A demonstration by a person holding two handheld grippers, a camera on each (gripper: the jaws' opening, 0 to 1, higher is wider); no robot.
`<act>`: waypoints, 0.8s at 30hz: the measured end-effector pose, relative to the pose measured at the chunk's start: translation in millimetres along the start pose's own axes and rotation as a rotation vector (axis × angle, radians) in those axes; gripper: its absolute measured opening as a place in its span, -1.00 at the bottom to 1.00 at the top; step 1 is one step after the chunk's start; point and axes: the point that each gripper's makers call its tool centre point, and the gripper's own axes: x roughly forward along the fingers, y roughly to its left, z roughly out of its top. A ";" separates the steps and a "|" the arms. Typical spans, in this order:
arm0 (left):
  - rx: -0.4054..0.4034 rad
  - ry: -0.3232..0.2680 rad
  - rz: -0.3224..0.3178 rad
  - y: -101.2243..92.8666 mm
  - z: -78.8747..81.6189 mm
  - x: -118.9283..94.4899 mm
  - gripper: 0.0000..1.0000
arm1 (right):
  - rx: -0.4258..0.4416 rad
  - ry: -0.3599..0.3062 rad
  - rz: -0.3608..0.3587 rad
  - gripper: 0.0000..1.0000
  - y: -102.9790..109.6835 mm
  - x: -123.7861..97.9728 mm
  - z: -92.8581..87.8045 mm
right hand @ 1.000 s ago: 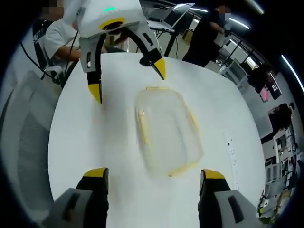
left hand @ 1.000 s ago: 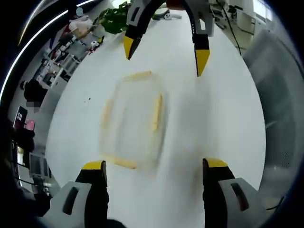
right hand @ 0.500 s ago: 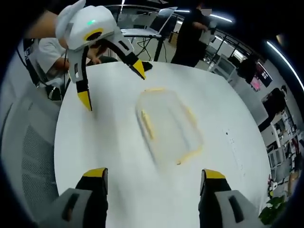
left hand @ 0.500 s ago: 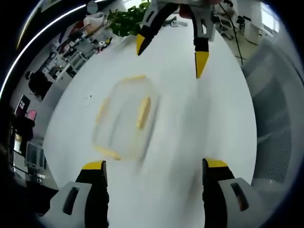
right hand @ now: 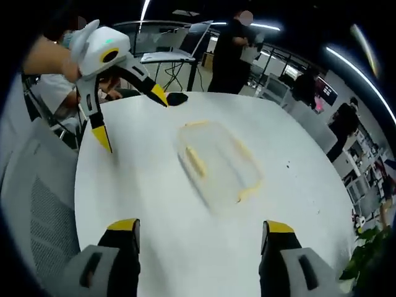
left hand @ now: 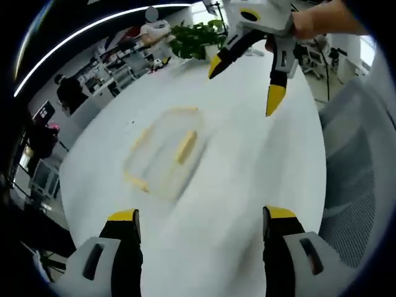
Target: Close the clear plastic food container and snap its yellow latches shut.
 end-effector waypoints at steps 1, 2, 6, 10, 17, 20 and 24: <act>-0.005 -0.006 0.007 -0.9 -1.5 -2.4 0.56 | 0.005 -0.004 -0.002 0.60 1.9 -0.9 -0.4; -0.016 -0.017 0.015 -1.3 -0.7 -4.1 0.56 | 0.004 -0.008 -0.008 0.60 3.0 -1.8 -0.8; -0.078 -0.072 0.043 -2.9 1.9 -12.2 0.53 | 0.021 -0.044 -0.031 0.59 6.3 -6.2 0.2; -0.105 -0.118 0.060 -9.9 1.6 -18.6 0.53 | 0.037 -0.073 -0.067 0.58 7.7 -12.2 -2.4; -0.162 -0.155 0.086 -24.9 -4.0 -24.4 0.53 | 0.092 -0.141 -0.109 0.59 16.2 -24.9 -4.3; -0.224 -0.177 0.084 -33.2 -4.4 -26.9 0.53 | 0.132 -0.160 -0.123 0.59 21.7 -30.0 -11.4; -0.274 -0.189 0.090 -43.7 -10.7 -27.8 0.54 | 0.168 -0.146 -0.120 0.59 31.1 -31.8 -28.9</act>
